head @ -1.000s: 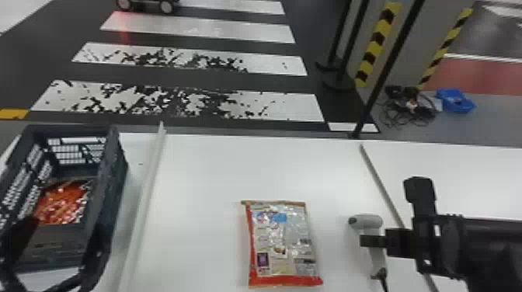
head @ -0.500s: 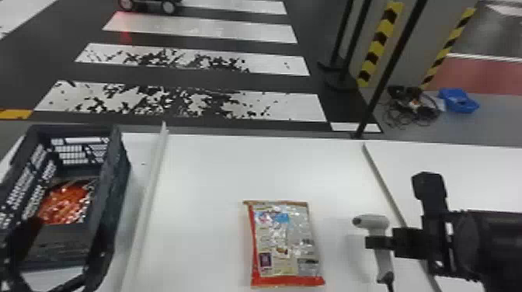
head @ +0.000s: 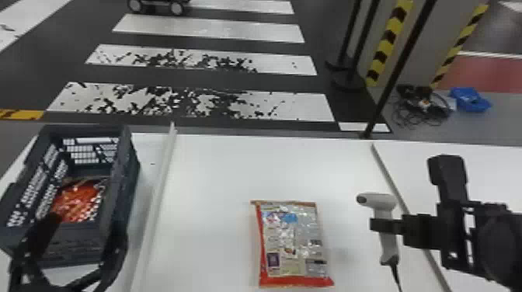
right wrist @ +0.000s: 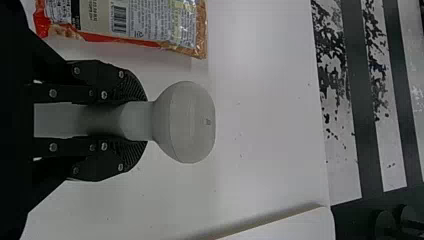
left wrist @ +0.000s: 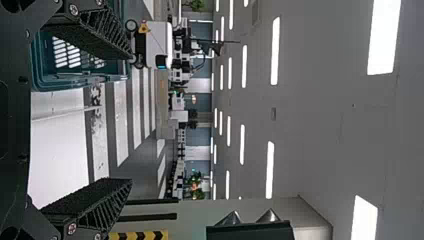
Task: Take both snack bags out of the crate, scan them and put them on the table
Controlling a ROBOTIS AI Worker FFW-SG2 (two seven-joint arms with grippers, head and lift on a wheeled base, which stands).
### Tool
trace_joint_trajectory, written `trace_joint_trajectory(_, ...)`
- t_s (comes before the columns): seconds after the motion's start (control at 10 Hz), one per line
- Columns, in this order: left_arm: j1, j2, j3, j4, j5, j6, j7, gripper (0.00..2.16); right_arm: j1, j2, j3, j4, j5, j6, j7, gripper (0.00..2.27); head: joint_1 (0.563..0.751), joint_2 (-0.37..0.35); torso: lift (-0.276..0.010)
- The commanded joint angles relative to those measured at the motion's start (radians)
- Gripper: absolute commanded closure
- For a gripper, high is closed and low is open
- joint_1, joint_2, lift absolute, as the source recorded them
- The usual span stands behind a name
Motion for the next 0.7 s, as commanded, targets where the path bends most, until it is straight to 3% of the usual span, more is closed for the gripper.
trace_joint_trajectory(0.0,-0.002,0.000,0.000,0.002,0.000,0.000,0.000,0.12,0.015,0.000,0.002,-0.050,0.010,0.008,0.022,2.25,0.695,-0.089,-0.091)
trace_joint_trajectory(0.5,-0.008,0.000,-0.006,0.007,0.000,0.003,0.000,0.12,0.077,-0.004,0.016,-0.167,0.163,0.008,0.230,2.25,0.695,-0.063,-0.091)
trace_joint_trajectory(0.6,-0.008,-0.002,-0.008,0.007,0.000,0.003,0.000,0.12,0.108,-0.006,0.011,-0.191,0.173,0.008,0.239,2.25,0.695,-0.063,-0.091)
